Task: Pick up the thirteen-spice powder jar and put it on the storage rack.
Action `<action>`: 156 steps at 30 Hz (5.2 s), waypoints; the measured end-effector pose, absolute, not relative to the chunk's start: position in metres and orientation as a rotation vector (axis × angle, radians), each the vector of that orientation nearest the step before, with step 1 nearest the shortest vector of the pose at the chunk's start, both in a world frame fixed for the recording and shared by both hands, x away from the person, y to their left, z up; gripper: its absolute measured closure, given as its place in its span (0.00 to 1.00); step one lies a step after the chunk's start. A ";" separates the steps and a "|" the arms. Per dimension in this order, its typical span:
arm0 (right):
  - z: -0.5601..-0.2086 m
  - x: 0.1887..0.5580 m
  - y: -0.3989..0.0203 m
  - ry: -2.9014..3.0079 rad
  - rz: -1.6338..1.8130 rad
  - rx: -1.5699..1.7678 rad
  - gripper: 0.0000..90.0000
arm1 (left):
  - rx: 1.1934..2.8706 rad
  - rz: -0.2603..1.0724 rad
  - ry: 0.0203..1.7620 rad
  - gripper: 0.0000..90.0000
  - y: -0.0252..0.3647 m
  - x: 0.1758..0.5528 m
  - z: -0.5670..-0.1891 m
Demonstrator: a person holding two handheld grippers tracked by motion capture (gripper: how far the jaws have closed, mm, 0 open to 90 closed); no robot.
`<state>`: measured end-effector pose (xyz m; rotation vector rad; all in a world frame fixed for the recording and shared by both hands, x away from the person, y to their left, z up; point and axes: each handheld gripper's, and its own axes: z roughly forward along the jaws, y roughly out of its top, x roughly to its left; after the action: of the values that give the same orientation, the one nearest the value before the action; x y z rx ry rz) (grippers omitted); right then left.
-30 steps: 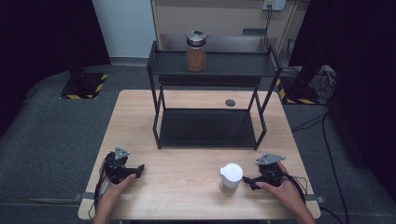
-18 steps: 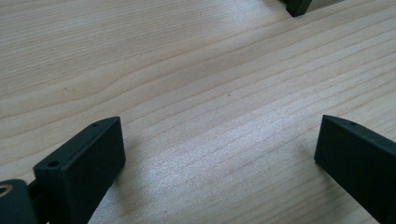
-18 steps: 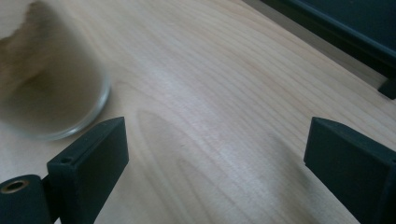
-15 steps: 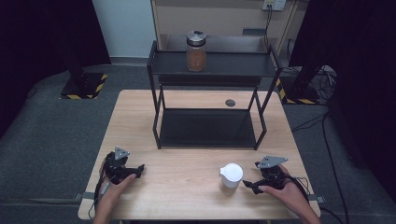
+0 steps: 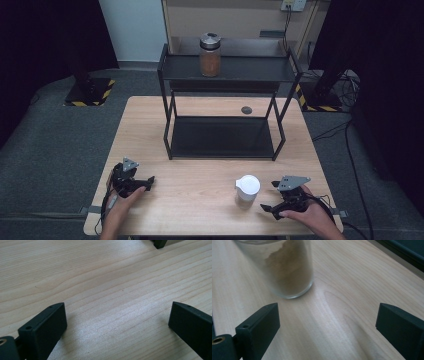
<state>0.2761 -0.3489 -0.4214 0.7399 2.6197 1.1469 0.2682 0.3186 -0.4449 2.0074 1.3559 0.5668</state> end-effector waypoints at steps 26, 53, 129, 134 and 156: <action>-0.419 0.287 -0.305 2.650 1.312 0.553 0.22 | 2.006 0.568 1.359 0.01 0.318 0.268 -0.445; -0.403 0.304 -0.302 2.574 1.308 0.573 0.35 | 2.006 0.567 1.359 0.01 0.318 0.268 -0.445; -0.214 0.381 -0.310 2.406 1.292 0.546 0.35 | 2.019 0.559 1.346 0.00 0.319 0.272 -0.444; -0.198 0.383 -0.310 2.408 1.291 0.535 0.35 | 2.020 0.559 1.346 0.00 0.319 0.272 -0.444; -0.128 0.398 -0.314 2.379 1.306 0.541 0.35 | 2.020 0.559 1.346 0.00 0.319 0.272 -0.444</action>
<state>0.3978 -0.3137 -0.1284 0.5412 2.3791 1.3062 0.2720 0.3189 -0.4443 2.0199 1.3455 0.5586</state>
